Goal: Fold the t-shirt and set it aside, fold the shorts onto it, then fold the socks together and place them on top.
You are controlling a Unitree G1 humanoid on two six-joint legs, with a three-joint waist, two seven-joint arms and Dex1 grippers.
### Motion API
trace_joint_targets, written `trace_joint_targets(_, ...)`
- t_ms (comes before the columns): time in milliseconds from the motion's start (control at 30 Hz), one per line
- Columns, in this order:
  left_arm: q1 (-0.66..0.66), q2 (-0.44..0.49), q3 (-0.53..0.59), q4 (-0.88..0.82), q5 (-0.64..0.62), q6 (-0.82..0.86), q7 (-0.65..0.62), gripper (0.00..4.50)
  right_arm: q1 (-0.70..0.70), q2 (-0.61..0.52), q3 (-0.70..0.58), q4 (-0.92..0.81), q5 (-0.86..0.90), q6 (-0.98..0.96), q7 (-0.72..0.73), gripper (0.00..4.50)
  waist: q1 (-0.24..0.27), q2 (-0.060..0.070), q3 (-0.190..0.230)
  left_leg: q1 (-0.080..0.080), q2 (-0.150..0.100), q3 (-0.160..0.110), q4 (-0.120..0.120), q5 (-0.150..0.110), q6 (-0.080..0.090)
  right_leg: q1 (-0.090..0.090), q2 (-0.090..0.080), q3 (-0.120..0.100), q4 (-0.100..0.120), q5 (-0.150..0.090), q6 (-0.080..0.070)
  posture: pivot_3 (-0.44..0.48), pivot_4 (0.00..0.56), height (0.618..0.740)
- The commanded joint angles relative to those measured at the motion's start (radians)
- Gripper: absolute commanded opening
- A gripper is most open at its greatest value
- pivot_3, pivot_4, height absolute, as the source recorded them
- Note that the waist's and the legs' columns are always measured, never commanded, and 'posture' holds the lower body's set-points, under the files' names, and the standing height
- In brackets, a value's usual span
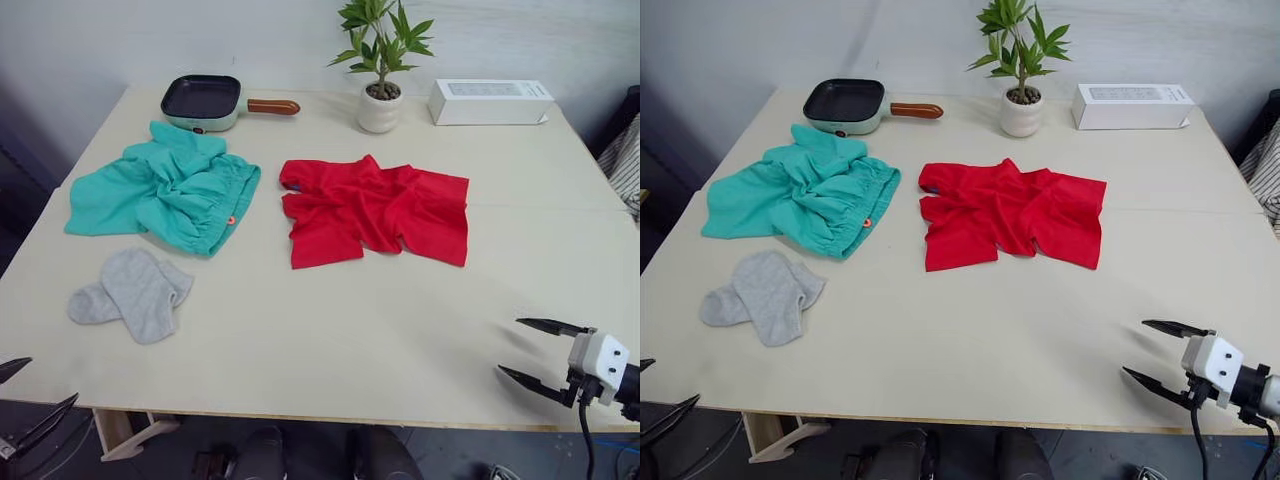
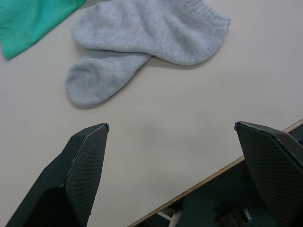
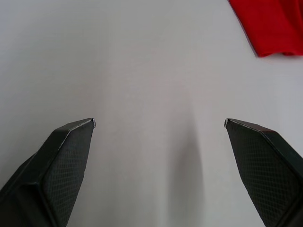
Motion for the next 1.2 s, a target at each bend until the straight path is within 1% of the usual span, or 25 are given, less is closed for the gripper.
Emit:
trace_joint_targets(33,-0.007,0.008,0.004,0.013,0.009,-0.023,0.005,4.47,0.014,0.002,-0.036,-0.069,0.013,0.02,-0.037,4.5,-0.005,0.0,0.0,0.0,0.0,0.0,0.0,0.0,0.0,0.0,0.0,0.0,0.0,0.0,0.0,0.0,0.15,0.74)
trace_joint_targets(267,-0.041,0.044,-0.047,-0.03,-0.047,0.092,-0.023,4.47,-0.014,0.049,-0.019,-0.199,0.016,0.122,-0.153,4.5,-0.011,0.0,0.0,0.001,0.002,0.001,0.001,0.001,-0.002,0.0,0.0,-0.004,0.003,0.0,0.0,0.0,0.15,0.74)
trace_joint_targets(333,-0.054,0.079,-0.062,-0.077,-0.076,0.186,-0.017,4.47,-0.025,0.05,-0.014,-0.244,0.02,0.155,-0.168,4.5,-0.01,0.0,0.0,0.001,0.003,0.0,0.001,0.001,-0.002,-0.001,0.0,-0.005,0.003,0.0,0.0,0.0,0.15,0.74)
trace_joint_targets(367,-0.069,0.1,-0.073,-0.113,-0.1,0.248,-0.006,4.47,-0.036,0.045,-0.011,-0.269,0.008,0.21,-0.202,4.5,-0.009,0.0,0.0,0.001,0.003,0.0,0.001,0.001,-0.002,-0.001,0.0,-0.005,0.003,0.0,0.0,0.0,0.15,0.74)
trace_joint_targets(433,-0.136,0.139,-0.107,-0.192,-0.15,0.362,0.041,4.47,-0.078,0.03,0.003,-0.33,-0.03,0.392,-0.313,4.5,-0.003,0.0,0.0,0.0,0.002,-0.001,0.001,0.001,-0.002,-0.001,0.0,-0.005,0.003,0.0,0.0,0.0,0.15,0.74)
trace_joint_targets(500,-0.273,0.181,-0.186,-0.272,-0.218,0.482,0.106,4.47,-0.161,0.012,0.053,-0.351,-0.055,0.445,-0.31,4.5,0.004,0.001,0.0,0.001,0.002,-0.001,0.002,0.003,-0.003,-0.001,-0.001,-0.005,0.005,0.001,-0.001,0.0,0.15,0.74)
trace_joint_targets(533,-0.353,0.211,-0.256,-0.302,-0.219,0.538,0.134,4.47,-0.225,0.008,0.087,-0.336,-0.071,0.471,-0.304,4.5,0.005,0.001,0.0,0.001,0.002,-0.001,0.002,0.004,-0.003,-0.001,-0.001,-0.006,0.005,0.001,-0.001,0.0,0.15,0.74)
trace_joint_targets(600,-0.486,0.247,-0.391,-0.324,-0.19,0.586,0.149,4.47,-0.337,0.007,0.152,-0.291,-0.128,0.513,-0.316,4.5,0.004,0.001,0.0,0.001,0.002,-0.001,0.002,0.005,-0.003,0.0,-0.002,-0.007,0.005,0.003,-0.002,0.0,0.15,0.74)
trace_joint_targets(667,-0.654,0.248,-0.557,-0.284,-0.114,0.606,0.174,4.47,-0.455,0.018,0.234,-0.229,-0.188,0.535,-0.304,4.5,0.004,0.004,0.0,0.001,0.001,-0.001,0.002,0.006,-0.003,-0.001,-0.001,-0.007,0.005,0.004,-0.001,0.0,0.15,0.74)
trace_joint_targets(700,-0.744,0.237,-0.645,-0.247,-0.06,0.611,0.191,4.47,-0.516,0.028,0.272,-0.192,-0.215,0.544,-0.296,4.5,0.003,0.004,0.0,-0.001,0.001,-0.001,0.001,0.008,-0.007,-0.003,-0.001,-0.007,0.006,0.005,-0.001,0.0,0.15,0.74)
trace_joint_targets(800,-0.939,0.179,-0.828,-0.123,0.078,0.579,0.224,4.47,-0.657,0.066,0.347,-0.076,-0.272,0.573,-0.305,4.5,0.0,0.004,0.0,-0.003,0.001,0.001,0.002,0.01,-0.009,-0.007,0.001,-0.007,0.008,0.005,0.0,0.0,0.15,0.74)
trace_joint_targets(833,-1.006,0.142,-0.883,-0.066,0.118,0.562,0.233,4.47,-0.7,0.077,0.37,-0.027,-0.295,0.581,-0.306,4.5,0.0,0.004,0.0,-0.006,0.002,0.002,0.002,0.01,-0.009,-0.01,0.002,-0.007,0.01,0.005,0.0,0.0,0.15,0.74)
trace_joint_targets(900,-1.118,0.079,-0.975,0.036,0.18,0.535,0.224,4.47,-0.771,0.092,0.408,0.061,-0.332,0.58,-0.297,4.5,0.004,0.004,0.0,-0.007,0.001,0.002,0.003,0.01,-0.009,-0.012,0.002,-0.007,0.014,0.005,0.001,0.0,0.15,0.74)
trace_joint_targets(933,-1.17,0.049,-1.014,0.094,0.222,0.508,0.227,4.47,-0.8,0.098,0.427,0.105,-0.353,0.576,-0.296,4.5,0.005,0.004,0.0,-0.01,0.001,0.003,0.004,0.01,-0.009,-0.014,0.002,-0.007,0.014,0.005,0.001,0.0,0.15,0.74)
trace_joint_targets(1000,-1.277,-0.025,-1.076,0.214,0.274,0.475,0.222,4.47,-0.86,0.106,0.466,0.203,-0.401,0.56,-0.294,4.5,0.005,0.004,0.0,-0.021,0.001,0.002,0.014,0.01,-0.008,-0.024,0.003,-0.008,0.02,0.006,0.002,0.0,0.15,0.74)
trace_joint_targets(1033,-1.314,-0.053,-1.092,0.26,0.286,0.466,0.215,4.47,-0.883,0.111,0.474,0.242,-0.408,0.554,-0.288,4.5,0.005,0.003,0.0,-0.023,0.002,0.002,0.018,0.009,-0.008,-0.025,0.003,-0.008,0.021,0.007,0.003,0.0,0.15,0.74)
trace_joint_targets(1200,-1.434,-0.159,-1.159,0.439,0.349,0.363,0.162,4.47,-0.982,0.119,0.498,0.414,-0.435,0.576,-0.263,4.5,0.005,0.003,0.0,-0.021,0.0,0.002,0.023,0.012,-0.005,-0.021,0.0,-0.007,0.019,0.009,0.007,0.0,0.15,0.74)
